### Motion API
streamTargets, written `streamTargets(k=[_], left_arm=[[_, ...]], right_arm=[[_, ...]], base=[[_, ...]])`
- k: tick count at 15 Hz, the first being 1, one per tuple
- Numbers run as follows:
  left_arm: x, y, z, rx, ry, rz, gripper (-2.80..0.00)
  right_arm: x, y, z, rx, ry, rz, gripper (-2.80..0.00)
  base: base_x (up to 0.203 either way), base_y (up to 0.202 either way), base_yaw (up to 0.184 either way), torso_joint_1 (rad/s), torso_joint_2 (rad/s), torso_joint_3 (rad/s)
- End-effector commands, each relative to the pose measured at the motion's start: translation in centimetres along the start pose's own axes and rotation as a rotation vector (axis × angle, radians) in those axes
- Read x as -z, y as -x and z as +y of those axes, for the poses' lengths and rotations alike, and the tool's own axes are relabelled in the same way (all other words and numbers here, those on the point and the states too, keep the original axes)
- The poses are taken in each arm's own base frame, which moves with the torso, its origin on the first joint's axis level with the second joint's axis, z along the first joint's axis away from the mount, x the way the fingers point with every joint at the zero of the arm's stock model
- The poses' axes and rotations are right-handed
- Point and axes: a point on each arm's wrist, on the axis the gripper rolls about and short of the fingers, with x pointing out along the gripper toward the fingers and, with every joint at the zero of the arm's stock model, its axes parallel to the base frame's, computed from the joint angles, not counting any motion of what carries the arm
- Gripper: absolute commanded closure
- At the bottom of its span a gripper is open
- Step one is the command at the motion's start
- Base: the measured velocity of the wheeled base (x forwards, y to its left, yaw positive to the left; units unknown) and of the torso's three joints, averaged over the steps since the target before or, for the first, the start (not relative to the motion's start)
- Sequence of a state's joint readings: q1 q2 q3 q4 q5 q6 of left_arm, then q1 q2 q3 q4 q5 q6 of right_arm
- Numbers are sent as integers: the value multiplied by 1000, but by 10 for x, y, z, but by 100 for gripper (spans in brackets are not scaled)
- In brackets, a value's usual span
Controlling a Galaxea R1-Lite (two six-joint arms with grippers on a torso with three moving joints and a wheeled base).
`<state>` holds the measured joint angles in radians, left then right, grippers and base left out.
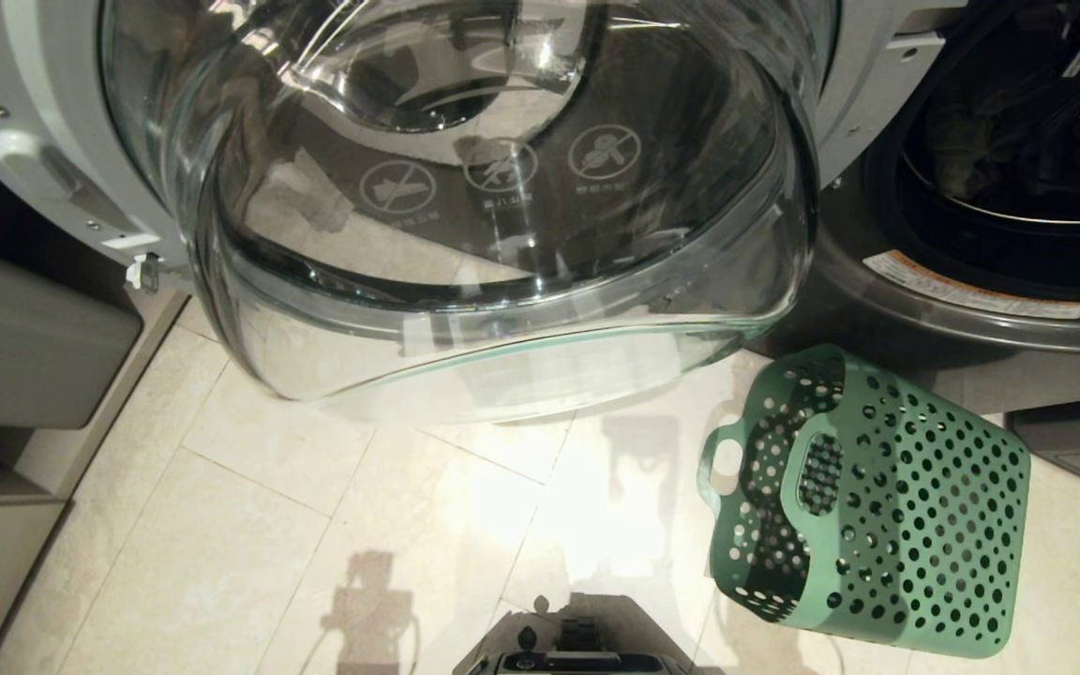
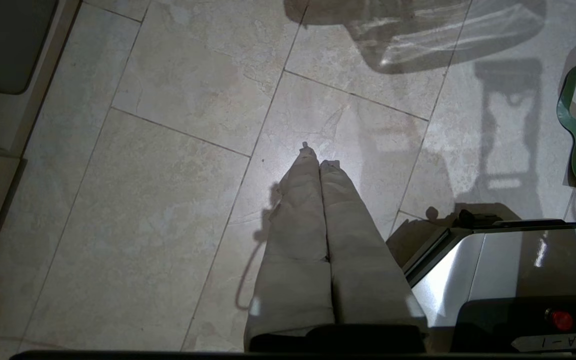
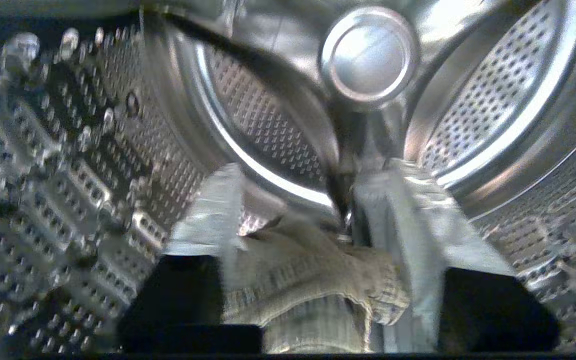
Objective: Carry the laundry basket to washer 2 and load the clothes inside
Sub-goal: Place the clothes into the washing machine, then close the washing machine door with the left hand
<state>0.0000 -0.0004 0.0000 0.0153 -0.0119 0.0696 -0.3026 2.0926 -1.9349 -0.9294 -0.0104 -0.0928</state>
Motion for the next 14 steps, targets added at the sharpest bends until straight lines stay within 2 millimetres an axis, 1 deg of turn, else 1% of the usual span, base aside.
streamTargets(k=[1, 4, 6, 8, 10, 12, 14], left_arm=[[0, 0, 0, 2, 0, 0, 0], [0, 0, 0, 2, 1, 0, 0], [0, 0, 0, 0, 0, 0, 0], [0, 0, 0, 0, 1, 0, 0], [0, 0, 0, 0, 1, 0, 0], [0, 0, 0, 0, 0, 0, 0], [0, 0, 0, 1, 0, 0, 0]], right_arm=[[2, 1, 0, -2, 1, 5, -280], [-2, 1, 0, -5, -3, 40, -280], [-7, 10, -3, -14, -8, 146, -280], [-17, 27, -8, -25, -7, 359, -280], [-35, 45, -11, -35, -11, 525, -280], [-54, 62, -11, -59, -35, 603, -280], [-69, 86, -11, -116, -58, 677, -280]], base=[[0, 0, 0, 0, 0, 0], [0, 0, 0, 0, 0, 0], [0, 0, 0, 0, 0, 0], [0, 0, 0, 0, 0, 0], [0, 0, 0, 0, 0, 0], [0, 0, 0, 0, 0, 0], [0, 0, 0, 0, 0, 0]])
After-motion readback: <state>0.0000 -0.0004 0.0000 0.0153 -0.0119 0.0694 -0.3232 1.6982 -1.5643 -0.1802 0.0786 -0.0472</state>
